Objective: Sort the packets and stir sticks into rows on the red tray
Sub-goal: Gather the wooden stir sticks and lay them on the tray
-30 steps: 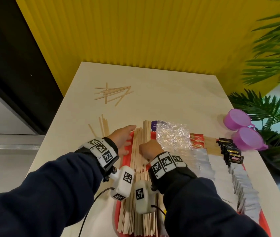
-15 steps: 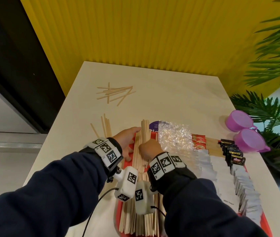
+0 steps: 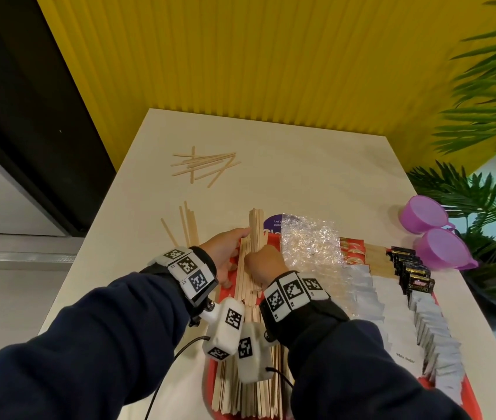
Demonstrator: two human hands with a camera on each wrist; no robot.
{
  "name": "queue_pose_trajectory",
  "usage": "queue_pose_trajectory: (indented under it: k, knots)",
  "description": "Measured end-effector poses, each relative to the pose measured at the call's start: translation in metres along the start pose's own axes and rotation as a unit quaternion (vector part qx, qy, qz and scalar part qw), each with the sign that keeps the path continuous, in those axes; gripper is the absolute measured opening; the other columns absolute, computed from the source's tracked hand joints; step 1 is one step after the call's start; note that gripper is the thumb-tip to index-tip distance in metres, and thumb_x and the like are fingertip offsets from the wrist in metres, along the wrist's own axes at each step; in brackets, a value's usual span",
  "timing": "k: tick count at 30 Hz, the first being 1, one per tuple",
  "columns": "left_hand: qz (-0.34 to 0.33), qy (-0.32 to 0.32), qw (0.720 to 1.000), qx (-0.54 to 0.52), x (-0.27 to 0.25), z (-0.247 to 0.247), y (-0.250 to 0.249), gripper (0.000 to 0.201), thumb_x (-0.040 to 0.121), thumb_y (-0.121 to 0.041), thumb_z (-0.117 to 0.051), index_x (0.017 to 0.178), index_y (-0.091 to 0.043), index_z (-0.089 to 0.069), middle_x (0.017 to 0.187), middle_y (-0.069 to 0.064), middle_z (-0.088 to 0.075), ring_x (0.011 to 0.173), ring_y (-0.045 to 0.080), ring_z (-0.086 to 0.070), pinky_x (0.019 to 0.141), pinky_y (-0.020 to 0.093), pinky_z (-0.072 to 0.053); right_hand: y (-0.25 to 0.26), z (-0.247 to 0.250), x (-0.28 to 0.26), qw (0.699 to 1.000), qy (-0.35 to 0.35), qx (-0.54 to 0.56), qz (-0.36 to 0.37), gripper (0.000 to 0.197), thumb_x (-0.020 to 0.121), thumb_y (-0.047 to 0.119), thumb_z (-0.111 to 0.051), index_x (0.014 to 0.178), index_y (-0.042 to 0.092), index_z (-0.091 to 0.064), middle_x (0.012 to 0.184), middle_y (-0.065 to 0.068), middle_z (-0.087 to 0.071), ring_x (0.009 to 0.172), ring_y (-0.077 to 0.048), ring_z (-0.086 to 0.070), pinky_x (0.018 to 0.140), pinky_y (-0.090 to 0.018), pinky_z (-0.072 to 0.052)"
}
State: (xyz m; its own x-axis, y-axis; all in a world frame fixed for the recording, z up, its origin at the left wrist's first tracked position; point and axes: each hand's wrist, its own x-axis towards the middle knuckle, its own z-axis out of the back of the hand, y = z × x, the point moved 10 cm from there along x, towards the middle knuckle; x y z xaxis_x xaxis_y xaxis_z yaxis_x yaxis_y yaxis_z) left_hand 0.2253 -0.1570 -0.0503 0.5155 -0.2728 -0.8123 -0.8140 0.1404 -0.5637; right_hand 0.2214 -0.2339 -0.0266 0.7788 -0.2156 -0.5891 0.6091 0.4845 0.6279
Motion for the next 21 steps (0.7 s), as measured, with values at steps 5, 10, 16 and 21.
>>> queue_pose_trajectory:
  k: [5, 10, 16, 21]
  knots:
    - [-0.002, -0.004, 1.000, -0.003, -0.001, 0.003, 0.000, 0.070, 0.092, -0.052, -0.039, 0.149, -0.017, -0.019, 0.156, 0.004, -0.018, 0.140, 0.027, -0.020, 0.110, 0.055, -0.010, 0.001, 0.002, 0.001, 1.000, -0.006, 0.021, 0.000, 0.027, 0.094, 0.009, -0.043, 0.115, -0.005, -0.054, 0.106, -0.018, -0.061, 0.099, -0.030, -0.060, 0.090, -0.037, -0.050]
    - [-0.003, -0.003, 1.000, -0.003, -0.001, 0.003, 0.000, 0.069, 0.092, -0.051, -0.039, 0.148, -0.015, -0.022, 0.153, 0.004, -0.024, 0.138, 0.028, -0.025, 0.111, 0.055, -0.010, -0.005, 0.009, 0.004, 1.000, -0.026, -0.001, -0.004, 0.028, 0.090, 0.010, -0.046, 0.114, -0.004, -0.055, 0.106, -0.016, -0.061, 0.100, -0.030, -0.061, 0.083, -0.033, -0.050]
    - [-0.005, -0.002, 1.000, 0.003, -0.003, 0.002, -0.002, 0.068, 0.093, -0.051, -0.039, 0.148, -0.015, -0.022, 0.154, 0.005, -0.023, 0.139, 0.027, -0.024, 0.111, 0.052, -0.013, -0.002, 0.010, 0.005, 0.999, -0.023, -0.024, 0.005, 0.014, 0.090, 0.009, -0.047, 0.092, 0.000, -0.056, 0.087, -0.009, -0.055, 0.093, -0.027, -0.060, 0.079, -0.032, -0.049]
    - [-0.005, 0.010, 1.000, -0.002, -0.007, 0.000, -0.002, 0.044, 0.091, -0.050, -0.042, 0.126, -0.022, -0.045, 0.141, 0.002, -0.041, 0.120, 0.023, -0.039, 0.094, 0.042, -0.027, -0.005, 0.006, 0.006, 0.998, -0.014, -0.060, 0.007, 0.013, 0.091, 0.007, -0.044, 0.078, 0.006, -0.045, 0.093, -0.010, -0.052, 0.093, -0.025, -0.054, 0.077, -0.028, -0.044]
